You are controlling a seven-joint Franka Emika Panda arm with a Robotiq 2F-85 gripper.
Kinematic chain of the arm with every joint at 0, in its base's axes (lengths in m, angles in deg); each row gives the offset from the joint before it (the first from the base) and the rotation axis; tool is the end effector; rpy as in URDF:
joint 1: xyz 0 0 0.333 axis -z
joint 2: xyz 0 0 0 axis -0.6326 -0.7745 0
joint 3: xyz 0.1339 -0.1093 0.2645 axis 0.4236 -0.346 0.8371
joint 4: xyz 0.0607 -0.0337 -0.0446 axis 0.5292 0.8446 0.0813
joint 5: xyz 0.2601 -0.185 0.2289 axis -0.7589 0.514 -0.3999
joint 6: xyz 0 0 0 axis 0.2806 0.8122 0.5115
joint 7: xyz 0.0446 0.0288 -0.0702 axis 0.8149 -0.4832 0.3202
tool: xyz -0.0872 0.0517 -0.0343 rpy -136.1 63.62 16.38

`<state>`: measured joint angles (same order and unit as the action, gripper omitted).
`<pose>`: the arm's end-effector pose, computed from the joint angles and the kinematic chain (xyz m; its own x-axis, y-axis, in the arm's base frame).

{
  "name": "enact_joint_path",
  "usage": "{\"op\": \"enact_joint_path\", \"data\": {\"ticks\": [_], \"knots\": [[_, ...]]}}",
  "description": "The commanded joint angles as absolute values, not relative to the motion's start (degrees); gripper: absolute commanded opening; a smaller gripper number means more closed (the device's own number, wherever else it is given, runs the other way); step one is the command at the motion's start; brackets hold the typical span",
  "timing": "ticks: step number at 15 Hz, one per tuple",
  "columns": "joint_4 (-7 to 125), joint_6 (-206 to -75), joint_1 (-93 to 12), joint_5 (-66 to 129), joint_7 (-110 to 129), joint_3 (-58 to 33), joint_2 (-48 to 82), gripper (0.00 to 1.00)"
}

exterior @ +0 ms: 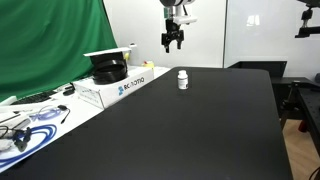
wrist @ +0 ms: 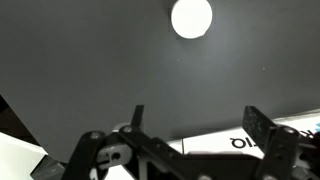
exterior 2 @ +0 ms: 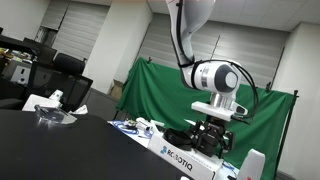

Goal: Move the bottle forward

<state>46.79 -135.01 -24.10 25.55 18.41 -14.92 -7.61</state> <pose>0.6979 -0.2545 0.2999 0.9479 -0.2845 0.1431 -0.2922 -0.9557 0.0352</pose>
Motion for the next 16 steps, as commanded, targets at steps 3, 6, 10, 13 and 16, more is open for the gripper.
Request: {"op": "enact_joint_path", "data": {"ticks": [3, 6, 10, 13, 16], "knots": [[42.2, -131.8, -23.4, 25.2, 18.8, -14.5, -11.0, 1.00], [43.4, -132.1, -23.4, 25.0, 18.8, -14.4, -10.8, 1.00], [46.1, -132.4, -24.8, 26.5, 16.8, -15.6, -9.5, 1.00], [45.1, -133.0, -24.2, 25.8, 18.3, -14.9, -10.6, 1.00], [45.2, -133.0, -24.2, 25.8, 18.3, -14.9, -10.6, 1.00]]}}
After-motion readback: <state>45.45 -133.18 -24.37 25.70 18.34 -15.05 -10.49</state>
